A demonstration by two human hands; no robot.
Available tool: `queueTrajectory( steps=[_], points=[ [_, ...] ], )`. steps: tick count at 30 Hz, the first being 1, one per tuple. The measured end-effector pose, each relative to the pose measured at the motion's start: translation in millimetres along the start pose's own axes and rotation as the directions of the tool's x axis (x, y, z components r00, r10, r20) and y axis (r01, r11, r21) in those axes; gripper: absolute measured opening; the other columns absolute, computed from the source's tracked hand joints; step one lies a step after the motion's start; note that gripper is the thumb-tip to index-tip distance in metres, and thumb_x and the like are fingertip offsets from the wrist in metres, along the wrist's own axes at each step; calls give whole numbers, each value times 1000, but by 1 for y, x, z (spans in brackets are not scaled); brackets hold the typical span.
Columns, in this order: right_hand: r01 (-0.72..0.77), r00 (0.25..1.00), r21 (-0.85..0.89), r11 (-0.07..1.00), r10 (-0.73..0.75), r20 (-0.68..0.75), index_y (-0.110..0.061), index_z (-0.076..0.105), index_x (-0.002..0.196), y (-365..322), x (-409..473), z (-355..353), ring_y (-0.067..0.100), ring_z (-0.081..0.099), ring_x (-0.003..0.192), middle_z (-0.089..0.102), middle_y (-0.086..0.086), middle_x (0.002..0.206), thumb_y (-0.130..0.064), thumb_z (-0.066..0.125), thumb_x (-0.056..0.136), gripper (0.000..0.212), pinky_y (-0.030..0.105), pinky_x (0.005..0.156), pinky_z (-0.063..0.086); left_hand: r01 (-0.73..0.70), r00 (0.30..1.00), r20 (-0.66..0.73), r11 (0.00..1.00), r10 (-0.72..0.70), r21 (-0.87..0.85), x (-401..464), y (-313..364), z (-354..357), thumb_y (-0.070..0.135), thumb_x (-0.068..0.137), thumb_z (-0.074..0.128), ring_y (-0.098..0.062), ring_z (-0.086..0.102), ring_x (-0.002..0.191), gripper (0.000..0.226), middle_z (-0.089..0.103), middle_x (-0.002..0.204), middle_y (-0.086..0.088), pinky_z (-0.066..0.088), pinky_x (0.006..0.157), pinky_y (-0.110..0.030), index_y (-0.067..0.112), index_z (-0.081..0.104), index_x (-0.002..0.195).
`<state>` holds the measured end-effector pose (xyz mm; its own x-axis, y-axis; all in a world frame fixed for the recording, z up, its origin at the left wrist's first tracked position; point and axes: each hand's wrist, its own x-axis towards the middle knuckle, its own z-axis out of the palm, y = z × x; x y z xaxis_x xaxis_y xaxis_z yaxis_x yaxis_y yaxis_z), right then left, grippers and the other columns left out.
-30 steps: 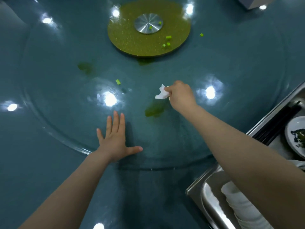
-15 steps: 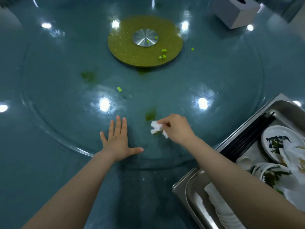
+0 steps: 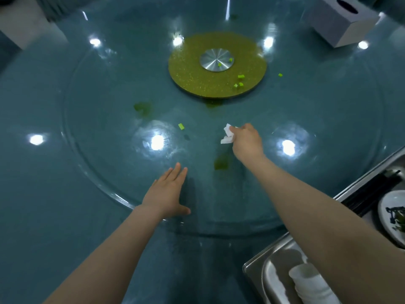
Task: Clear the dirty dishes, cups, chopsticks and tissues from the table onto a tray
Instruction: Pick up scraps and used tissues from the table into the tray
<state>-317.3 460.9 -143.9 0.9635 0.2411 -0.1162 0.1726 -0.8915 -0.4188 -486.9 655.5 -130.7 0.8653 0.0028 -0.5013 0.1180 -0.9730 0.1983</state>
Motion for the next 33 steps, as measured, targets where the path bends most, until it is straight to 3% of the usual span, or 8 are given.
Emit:
queueTrajectory(
  steps=[6, 10, 15, 18, 24, 27, 30, 33],
  points=[
    [254, 943, 79, 964, -265, 203, -24, 61, 126, -13, -55, 16, 28, 50, 102, 52, 11, 112, -10, 46, 94, 39, 24, 73, 29, -21, 998, -58, 999, 18, -48, -16, 1, 4, 47, 78, 70, -15, 5, 147, 102, -5, 160, 3, 14, 119, -33, 23, 5, 152],
    [410, 852, 51, 910, -403, 335, -27, 60, 127, -19, -110, 22, 28, 53, 98, 51, 10, 106, -12, 49, 93, 39, 27, 75, 36, -8, 997, -83, 993, -2, -121, -25, -1, -1, 36, 84, 66, -17, 23, 143, 87, 13, 159, 3, 24, 114, -29, 23, 14, 152],
    [411, 799, 43, 911, -383, 464, -23, 62, 123, -19, -139, 7, 24, 46, 86, 45, 7, 96, -1, 49, 89, 43, 28, 70, 34, 48, 968, -226, 967, -106, -249, -46, 4, 1, 33, 87, 59, -23, 47, 126, 77, 44, 145, -1, 42, 98, -33, 29, 16, 150],
    [299, 785, 97, 949, -303, 540, -19, 68, 117, -22, -153, -5, 22, 53, 81, 64, 12, 101, 4, 46, 86, 44, 25, 68, 42, 27, 956, -268, 946, -118, -323, -65, 9, 4, 30, 87, 61, -23, 46, 128, 76, 43, 145, 0, 40, 101, -34, 28, 18, 150],
    [15, 961, 479, 878, -145, 236, -34, 75, 88, -17, -171, -79, -5, 56, 60, 75, 3, 86, -6, 62, 86, 31, 3, 54, 41, -52, 890, -411, 853, -196, -519, -107, 7, 1, 23, 86, 65, -24, 57, 114, 69, 50, 140, 8, 38, 96, -29, 27, 32, 146],
    [1, 977, 497, 868, -106, 183, -35, 76, 86, -3, -190, -112, -9, 57, 60, 71, -18, 71, -4, 61, 85, 34, 6, 58, 42, -78, 860, -451, 813, -237, -576, -123, 7, -5, 21, 86, 64, -22, 57, 113, 64, 52, 137, 10, 38, 90, -27, 28, 36, 143],
    [-34, 987, 440, 897, -40, 157, -39, 73, 78, 16, -218, -132, 7, 63, 72, 74, -6, 81, -6, 63, 83, 35, 24, 69, 47, -120, 860, -459, 784, -224, -609, -135, 12, -8, 19, 87, 63, -16, 52, 120, 62, 51, 137, 10, 36, 87, -23, 27, 36, 142],
    [-66, 996, 303, 951, 44, 81, -30, 74, 96, 42, -248, -145, 11, 66, 77, 73, -8, 81, -8, 65, 84, 26, 18, 68, 48, -175, 862, -468, 752, -194, -635, -141, 25, -11, 16, 87, 63, -14, 49, 124, 60, 52, 136, 6, 37, 94, -25, 24, 39, 142]
  ],
)
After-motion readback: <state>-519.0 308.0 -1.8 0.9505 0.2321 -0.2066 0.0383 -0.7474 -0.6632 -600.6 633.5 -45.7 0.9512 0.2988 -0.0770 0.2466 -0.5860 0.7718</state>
